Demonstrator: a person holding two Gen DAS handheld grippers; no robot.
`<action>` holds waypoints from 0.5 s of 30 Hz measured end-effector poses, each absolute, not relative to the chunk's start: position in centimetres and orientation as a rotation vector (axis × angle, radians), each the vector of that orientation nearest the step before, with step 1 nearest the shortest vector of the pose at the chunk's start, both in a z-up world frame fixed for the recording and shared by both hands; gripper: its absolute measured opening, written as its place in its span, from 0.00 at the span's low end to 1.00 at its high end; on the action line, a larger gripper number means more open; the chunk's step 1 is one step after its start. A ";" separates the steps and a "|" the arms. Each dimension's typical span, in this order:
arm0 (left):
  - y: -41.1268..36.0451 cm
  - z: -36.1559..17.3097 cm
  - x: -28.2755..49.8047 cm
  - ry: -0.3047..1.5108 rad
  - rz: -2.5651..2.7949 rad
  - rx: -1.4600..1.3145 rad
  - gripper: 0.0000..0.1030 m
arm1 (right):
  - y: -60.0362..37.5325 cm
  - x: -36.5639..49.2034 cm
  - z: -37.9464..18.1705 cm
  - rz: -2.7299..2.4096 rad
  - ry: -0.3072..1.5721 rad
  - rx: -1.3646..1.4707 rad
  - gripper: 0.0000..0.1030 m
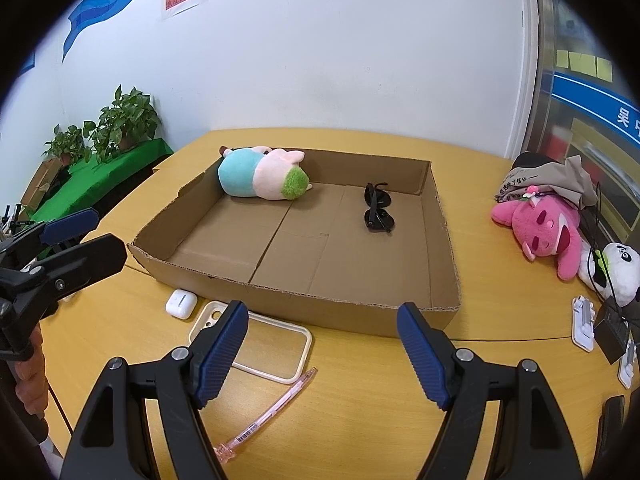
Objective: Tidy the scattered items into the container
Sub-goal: 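Move the left gripper down to the clear white-rimmed phone case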
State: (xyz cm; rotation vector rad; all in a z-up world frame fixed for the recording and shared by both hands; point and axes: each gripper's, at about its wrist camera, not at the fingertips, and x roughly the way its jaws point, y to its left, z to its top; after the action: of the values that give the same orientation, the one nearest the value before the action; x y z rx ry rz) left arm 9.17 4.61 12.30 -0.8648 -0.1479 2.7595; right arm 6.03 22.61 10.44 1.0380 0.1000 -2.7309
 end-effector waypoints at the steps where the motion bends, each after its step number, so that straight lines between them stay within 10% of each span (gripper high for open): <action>1: 4.7 12.2 9.2 -0.146 2.756 -0.868 1.00 | 22.7 6.0 10.3 -2.732 0.094 1.042 0.75; 15: 4.9 10.9 8.5 -0.151 2.735 -0.919 1.00 | 23.6 5.4 9.5 -2.727 0.063 1.071 0.75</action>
State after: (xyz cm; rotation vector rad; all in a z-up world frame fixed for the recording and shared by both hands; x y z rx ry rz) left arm 8.48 4.88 10.94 -0.9189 -0.1507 2.7352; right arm 5.44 23.63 9.52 1.0705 0.0625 -2.7269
